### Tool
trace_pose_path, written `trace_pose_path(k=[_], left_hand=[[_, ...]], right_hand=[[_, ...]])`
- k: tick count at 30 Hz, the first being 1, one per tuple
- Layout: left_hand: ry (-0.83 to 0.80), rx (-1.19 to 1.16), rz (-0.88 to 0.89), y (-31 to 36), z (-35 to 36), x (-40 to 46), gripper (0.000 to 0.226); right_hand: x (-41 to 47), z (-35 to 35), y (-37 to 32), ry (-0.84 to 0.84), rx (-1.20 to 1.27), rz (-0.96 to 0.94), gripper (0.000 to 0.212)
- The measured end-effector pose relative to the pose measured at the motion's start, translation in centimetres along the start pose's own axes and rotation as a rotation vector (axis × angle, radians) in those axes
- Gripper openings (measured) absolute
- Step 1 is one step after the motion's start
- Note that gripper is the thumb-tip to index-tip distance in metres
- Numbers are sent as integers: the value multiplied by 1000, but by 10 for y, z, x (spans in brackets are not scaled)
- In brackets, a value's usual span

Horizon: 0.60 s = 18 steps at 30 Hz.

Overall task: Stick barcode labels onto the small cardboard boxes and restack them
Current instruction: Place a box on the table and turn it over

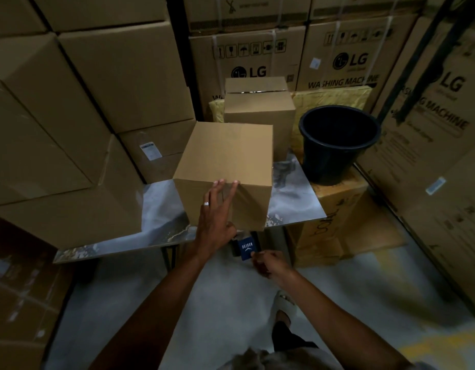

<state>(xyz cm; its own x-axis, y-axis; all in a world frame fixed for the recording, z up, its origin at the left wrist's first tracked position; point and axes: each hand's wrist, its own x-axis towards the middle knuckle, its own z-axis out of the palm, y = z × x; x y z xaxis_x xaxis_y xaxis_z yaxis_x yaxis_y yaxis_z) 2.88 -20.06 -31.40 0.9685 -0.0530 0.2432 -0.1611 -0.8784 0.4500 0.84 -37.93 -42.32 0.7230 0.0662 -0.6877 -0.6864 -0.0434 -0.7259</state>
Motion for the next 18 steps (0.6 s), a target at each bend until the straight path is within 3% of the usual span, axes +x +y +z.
trace_pose_path(k=[3, 7, 9, 18], left_hand=[[30, -19, 0, 1, 5, -2, 121], [58, -41, -11, 3, 8, -1, 119], [82, -72, -20, 6, 7, -2, 116], [228, -171, -76, 24, 1, 9, 113]], right_hand=[[-11, -10, 2, -49, -4, 2, 12], [-29, -21, 0, -93, 10, -66, 30], [-42, -25, -6, -99, 43, -118, 27], [-90, -45, -71, -145, 417, -118, 25]])
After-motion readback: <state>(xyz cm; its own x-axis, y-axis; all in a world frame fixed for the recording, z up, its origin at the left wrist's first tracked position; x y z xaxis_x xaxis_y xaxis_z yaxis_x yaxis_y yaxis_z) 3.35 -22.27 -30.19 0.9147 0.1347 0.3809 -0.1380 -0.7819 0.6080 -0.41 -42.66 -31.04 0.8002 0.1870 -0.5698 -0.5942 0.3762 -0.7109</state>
